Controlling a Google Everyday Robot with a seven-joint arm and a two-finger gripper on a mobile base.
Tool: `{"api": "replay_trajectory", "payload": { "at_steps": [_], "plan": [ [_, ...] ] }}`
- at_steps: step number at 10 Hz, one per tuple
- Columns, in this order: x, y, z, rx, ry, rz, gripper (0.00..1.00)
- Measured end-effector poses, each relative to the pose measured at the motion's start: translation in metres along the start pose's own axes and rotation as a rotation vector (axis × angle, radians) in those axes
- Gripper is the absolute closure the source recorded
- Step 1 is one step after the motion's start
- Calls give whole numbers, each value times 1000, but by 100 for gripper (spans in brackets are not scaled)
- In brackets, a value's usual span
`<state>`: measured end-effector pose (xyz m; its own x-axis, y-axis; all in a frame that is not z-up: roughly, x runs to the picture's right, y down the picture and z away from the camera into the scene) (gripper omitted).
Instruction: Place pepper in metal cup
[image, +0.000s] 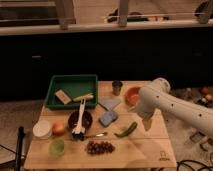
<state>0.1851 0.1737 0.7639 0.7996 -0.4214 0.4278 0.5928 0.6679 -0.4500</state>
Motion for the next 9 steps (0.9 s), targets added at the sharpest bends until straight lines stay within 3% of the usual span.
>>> {"api": "replay_trajectory", "payload": {
  "at_steps": [5, 9],
  "plan": [
    [-2, 3, 37, -53, -95, 71, 20],
    [-15, 4, 52, -73, -140, 70, 20]
  ]
}}
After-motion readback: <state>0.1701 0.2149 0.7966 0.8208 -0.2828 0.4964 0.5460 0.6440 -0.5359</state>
